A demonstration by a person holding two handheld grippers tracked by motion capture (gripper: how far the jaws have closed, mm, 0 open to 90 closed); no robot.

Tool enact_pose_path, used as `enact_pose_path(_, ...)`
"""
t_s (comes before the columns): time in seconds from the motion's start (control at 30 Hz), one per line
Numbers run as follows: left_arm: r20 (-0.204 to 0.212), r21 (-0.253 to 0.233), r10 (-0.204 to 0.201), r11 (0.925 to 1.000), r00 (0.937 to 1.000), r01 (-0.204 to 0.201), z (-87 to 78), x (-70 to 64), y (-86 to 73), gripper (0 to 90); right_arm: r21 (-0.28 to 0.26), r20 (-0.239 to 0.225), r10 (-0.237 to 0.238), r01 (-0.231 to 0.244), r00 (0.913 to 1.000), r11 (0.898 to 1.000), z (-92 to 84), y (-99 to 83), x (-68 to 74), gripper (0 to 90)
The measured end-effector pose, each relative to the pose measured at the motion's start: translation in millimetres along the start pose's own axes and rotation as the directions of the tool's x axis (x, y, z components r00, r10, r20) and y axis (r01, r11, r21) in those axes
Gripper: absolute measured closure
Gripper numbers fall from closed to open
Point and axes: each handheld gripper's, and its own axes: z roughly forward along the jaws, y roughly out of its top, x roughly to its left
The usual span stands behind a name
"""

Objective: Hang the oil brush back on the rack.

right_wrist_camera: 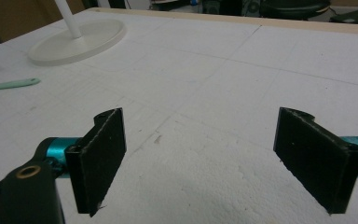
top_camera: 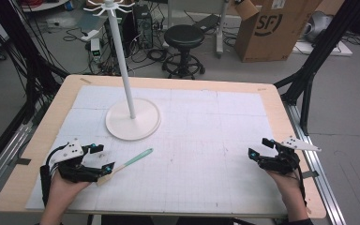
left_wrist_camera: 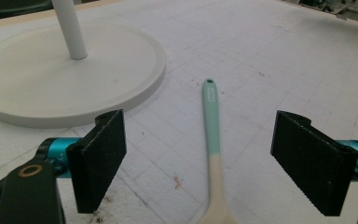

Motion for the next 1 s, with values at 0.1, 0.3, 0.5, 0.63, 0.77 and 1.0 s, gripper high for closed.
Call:
enact_pose_path(0.1,0.003,0.009,0.001,1.0,1.0,-0.001,1.3,-0.6,-0.2,20.3,-0.002,-0.001,0.003,-0.003,1.0,1.0,-0.6,0.0,-0.4,16.2)
enact_pose_path(0.3,0.007,0.038,0.003,0.9993,1.0,-0.003,4.4,-1.3,-1.8,24.8,0.005,0.0,0.008,-0.008,1.0,1.0,0.0,-0.2,-0.5,16.2)
enact_pose_path(0.5,0.02,0.083,0.0,0.9966,0.9998,-0.002,11.8,-4.2,-6.7,28.0,0.006,0.0,0.007,-0.007,1.0,1.0,0.1,-0.3,-0.6,16.2)
enact_pose_path(0.63,0.023,0.127,0.008,0.9918,0.9997,-0.011,19.3,-7.0,-8.7,30.1,0.003,0.0,0.008,-0.008,1.0,1.0,0.0,-0.3,-1.2,16.2)
enact_pose_path(0.77,0.029,0.151,-0.01,0.9886,0.9995,0.006,22.2,-7.6,-9.5,34.5,0.007,0.004,0.01,-0.01,0.9999,1.0,-0.2,-1.1,-2.5,16.3)
enact_pose_path(1.0,0.03,0.177,0.004,0.9841,0.9995,-0.01,29.9,-12.3,-12.2,40.8,0.007,0.007,0.018,-0.018,0.9998,1.0,-1.0,-1.9,-3.9,16.4)
